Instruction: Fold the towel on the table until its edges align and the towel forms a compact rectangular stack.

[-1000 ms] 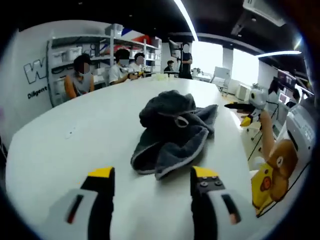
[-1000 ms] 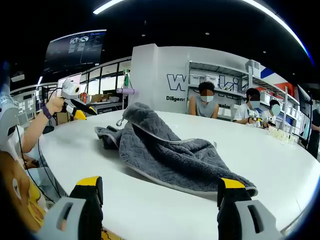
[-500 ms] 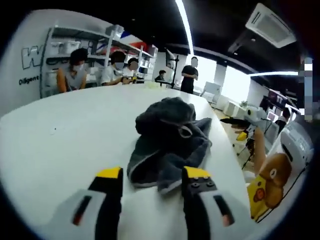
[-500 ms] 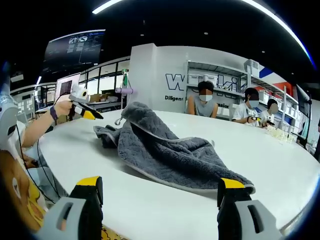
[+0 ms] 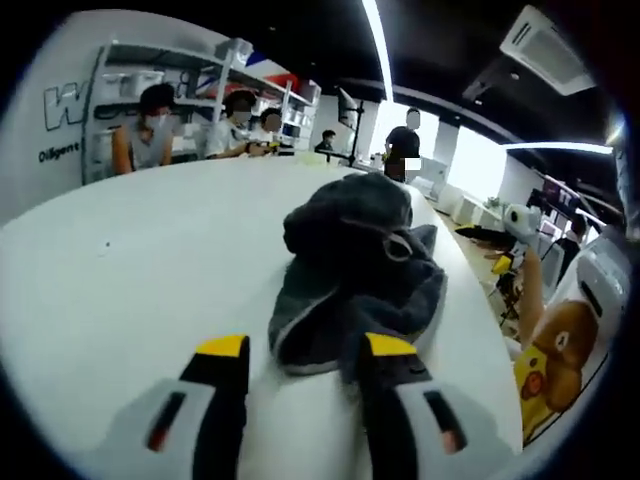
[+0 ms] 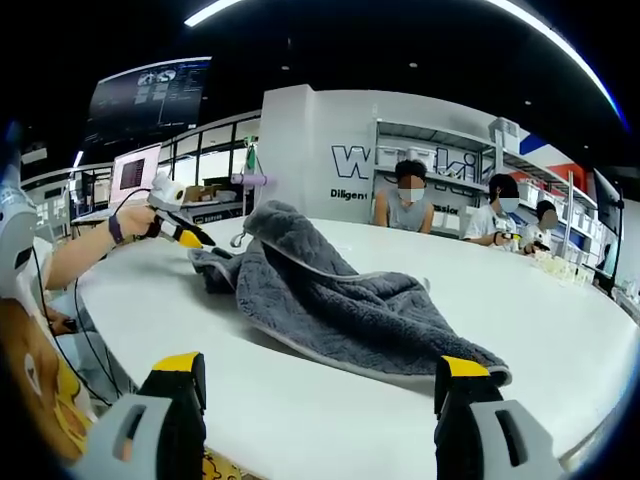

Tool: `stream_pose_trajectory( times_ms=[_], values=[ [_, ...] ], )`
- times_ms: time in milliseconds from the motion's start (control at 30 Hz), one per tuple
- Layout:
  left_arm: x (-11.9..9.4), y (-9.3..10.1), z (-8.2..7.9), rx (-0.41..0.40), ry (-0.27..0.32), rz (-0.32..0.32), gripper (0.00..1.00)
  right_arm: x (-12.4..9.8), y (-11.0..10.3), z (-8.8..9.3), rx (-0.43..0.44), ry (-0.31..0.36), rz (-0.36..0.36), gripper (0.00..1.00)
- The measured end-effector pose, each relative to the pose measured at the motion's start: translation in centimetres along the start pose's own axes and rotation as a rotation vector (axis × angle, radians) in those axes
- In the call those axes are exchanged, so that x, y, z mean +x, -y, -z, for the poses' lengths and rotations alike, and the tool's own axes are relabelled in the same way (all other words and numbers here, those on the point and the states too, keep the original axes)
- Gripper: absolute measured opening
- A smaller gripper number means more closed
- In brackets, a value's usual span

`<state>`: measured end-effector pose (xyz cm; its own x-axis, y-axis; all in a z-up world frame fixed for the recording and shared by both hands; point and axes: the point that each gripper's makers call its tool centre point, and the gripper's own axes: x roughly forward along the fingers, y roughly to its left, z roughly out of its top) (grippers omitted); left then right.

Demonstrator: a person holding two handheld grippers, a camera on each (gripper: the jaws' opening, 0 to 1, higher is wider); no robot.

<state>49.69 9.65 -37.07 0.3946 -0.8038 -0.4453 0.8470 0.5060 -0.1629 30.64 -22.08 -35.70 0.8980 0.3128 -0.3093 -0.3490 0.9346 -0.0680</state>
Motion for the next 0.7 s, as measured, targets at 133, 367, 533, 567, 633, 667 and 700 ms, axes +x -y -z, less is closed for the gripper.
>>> stream_pose_trajectory(
  times_ms=[133,367,533,567,633,667,700],
  values=[
    [0.2,-0.8,0.3,0.003,-0.011,-0.018,0.47,0.0,-0.1,0.0,-0.001,-0.002,-0.003,0.99],
    [0.8,-1.4,0.8,-0.035,-0.004,-0.009,0.42,0.2,-0.2,0.1,-0.007,-0.010,-0.008,0.99],
    [1.3,-0.9,0.9,-0.019,-0.007,0.000,0.37,0.2,-0.2,0.1,-0.010,-0.013,-0.012,0.99],
    [1.3,-0.9,0.8,-0.013,-0.006,0.001,0.36,0.2,-0.2,0.2,-0.011,-0.013,-0.013,0.99],
    [1.4,-1.0,0.7,-0.006,-0.003,0.001,0.34,0.2,-0.2,0.2,-0.013,-0.016,-0.014,0.99],
    [1.4,-1.0,0.7,-0.006,-0.001,0.001,0.33,0.2,-0.3,0.2,-0.014,-0.017,-0.014,0.99],
    [1.4,-1.1,0.6,-0.009,0.003,0.000,0.31,0.2,-0.3,0.2,-0.014,-0.017,-0.014,0.99]
  ],
)
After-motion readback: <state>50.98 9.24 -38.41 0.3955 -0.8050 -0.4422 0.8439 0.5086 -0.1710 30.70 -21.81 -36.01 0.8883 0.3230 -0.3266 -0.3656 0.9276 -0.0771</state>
